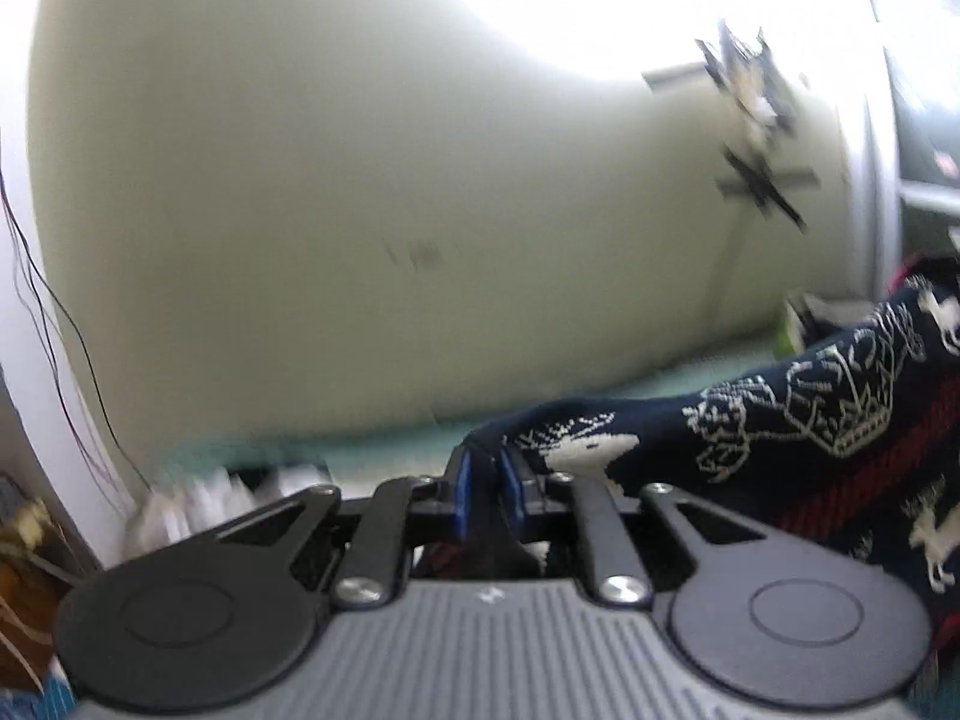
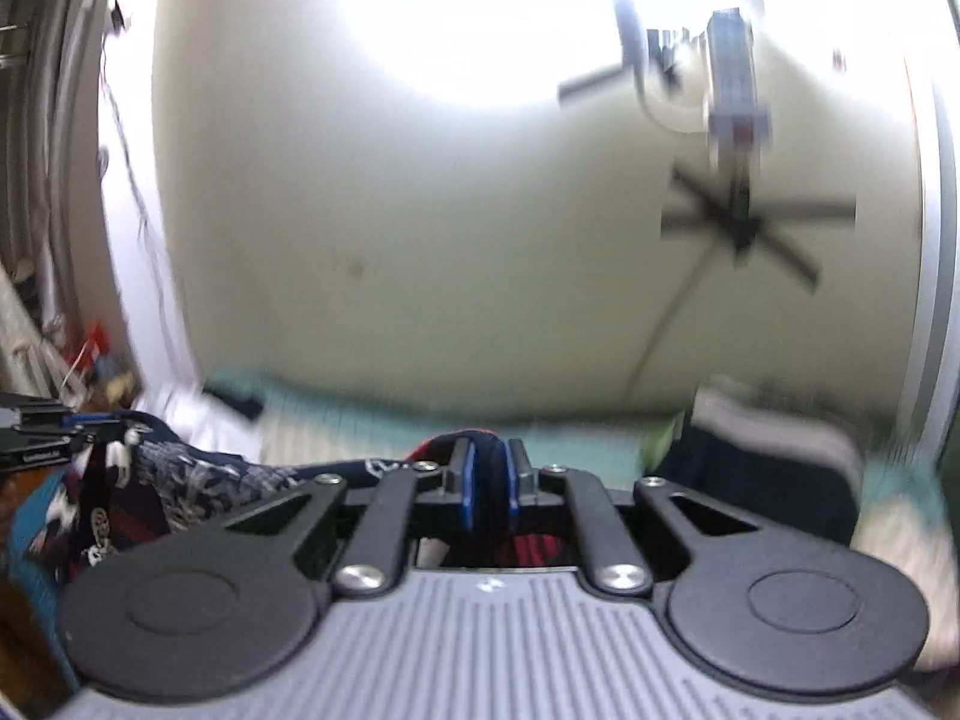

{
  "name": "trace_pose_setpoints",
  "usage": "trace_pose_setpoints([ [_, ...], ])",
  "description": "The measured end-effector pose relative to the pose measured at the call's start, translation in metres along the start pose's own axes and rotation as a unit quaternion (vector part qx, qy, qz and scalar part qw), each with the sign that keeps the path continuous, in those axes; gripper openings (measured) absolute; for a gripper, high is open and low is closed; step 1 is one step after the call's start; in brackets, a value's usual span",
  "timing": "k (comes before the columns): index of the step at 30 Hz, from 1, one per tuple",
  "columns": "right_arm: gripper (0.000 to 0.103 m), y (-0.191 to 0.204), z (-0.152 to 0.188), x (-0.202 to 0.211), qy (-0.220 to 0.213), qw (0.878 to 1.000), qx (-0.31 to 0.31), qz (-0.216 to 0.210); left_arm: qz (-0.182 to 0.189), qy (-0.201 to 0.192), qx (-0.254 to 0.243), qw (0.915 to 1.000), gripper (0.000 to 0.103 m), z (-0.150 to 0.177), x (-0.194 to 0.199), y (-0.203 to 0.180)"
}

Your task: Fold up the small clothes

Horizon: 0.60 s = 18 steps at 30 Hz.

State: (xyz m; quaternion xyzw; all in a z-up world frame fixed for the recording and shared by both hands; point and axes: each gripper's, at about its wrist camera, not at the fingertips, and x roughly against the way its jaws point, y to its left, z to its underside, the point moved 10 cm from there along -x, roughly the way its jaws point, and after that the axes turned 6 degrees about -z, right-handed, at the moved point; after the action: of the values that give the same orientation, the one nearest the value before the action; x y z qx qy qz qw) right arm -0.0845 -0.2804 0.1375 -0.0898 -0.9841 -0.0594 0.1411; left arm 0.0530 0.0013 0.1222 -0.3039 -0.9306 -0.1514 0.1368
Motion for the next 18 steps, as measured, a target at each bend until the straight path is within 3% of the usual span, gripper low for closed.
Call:
trace_pose_setpoints([
  [2,0.002,-0.003,-0.036,-0.023,-0.028,1.0,0.002,0.013,-0.013,-0.01,0.018,0.9997,0.012,-0.044,-0.033,0.003],
  [5,0.007,-0.012,-0.081,-0.075,-0.064,0.993,0.031,0.097,-0.068,0.003,0.054,0.9962,0.017,-0.085,-0.102,0.002],
  [6,0.031,-0.016,-0.086,-0.099,-0.065,0.988,0.045,0.132,-0.1,0.017,0.057,0.9932,0.017,-0.086,-0.118,0.002],
  [7,0.065,-0.024,-0.087,-0.109,-0.056,0.984,0.051,0.159,-0.121,0.032,0.064,0.99,0.016,-0.08,-0.126,0.003],
  [8,0.073,-0.029,-0.082,-0.114,-0.052,0.982,0.053,0.173,-0.11,0.04,0.076,0.9903,0.016,-0.07,-0.127,0.001],
  [9,0.068,-0.028,-0.074,-0.109,-0.059,0.983,0.051,0.163,-0.071,0.039,0.086,0.993,0.017,-0.057,-0.121,-0.004],
  [11,0.066,-0.018,-0.043,-0.092,-0.056,0.992,0.046,0.105,-0.023,0.05,0.09,0.9944,0.017,-0.022,-0.105,-0.012],
  [13,0.066,-0.013,0.002,-0.064,-0.035,0.997,0.03,0.058,0.023,0.084,0.093,0.9918,0.018,0.02,-0.088,-0.02],
  [14,0.066,-0.011,0.025,-0.051,-0.019,0.999,0.023,0.04,0.054,0.105,0.099,0.9881,0.02,0.041,-0.079,-0.025],
  [17,0.071,-0.015,0.09,-0.014,0.019,1.0,-0.009,0.015,0.122,0.165,0.135,0.9696,0.05,0.094,-0.058,-0.039],
  [18,0.073,-0.019,0.106,-0.003,0.026,0.999,-0.023,0.007,0.139,0.174,0.143,0.9643,0.051,0.106,-0.053,-0.045],
])
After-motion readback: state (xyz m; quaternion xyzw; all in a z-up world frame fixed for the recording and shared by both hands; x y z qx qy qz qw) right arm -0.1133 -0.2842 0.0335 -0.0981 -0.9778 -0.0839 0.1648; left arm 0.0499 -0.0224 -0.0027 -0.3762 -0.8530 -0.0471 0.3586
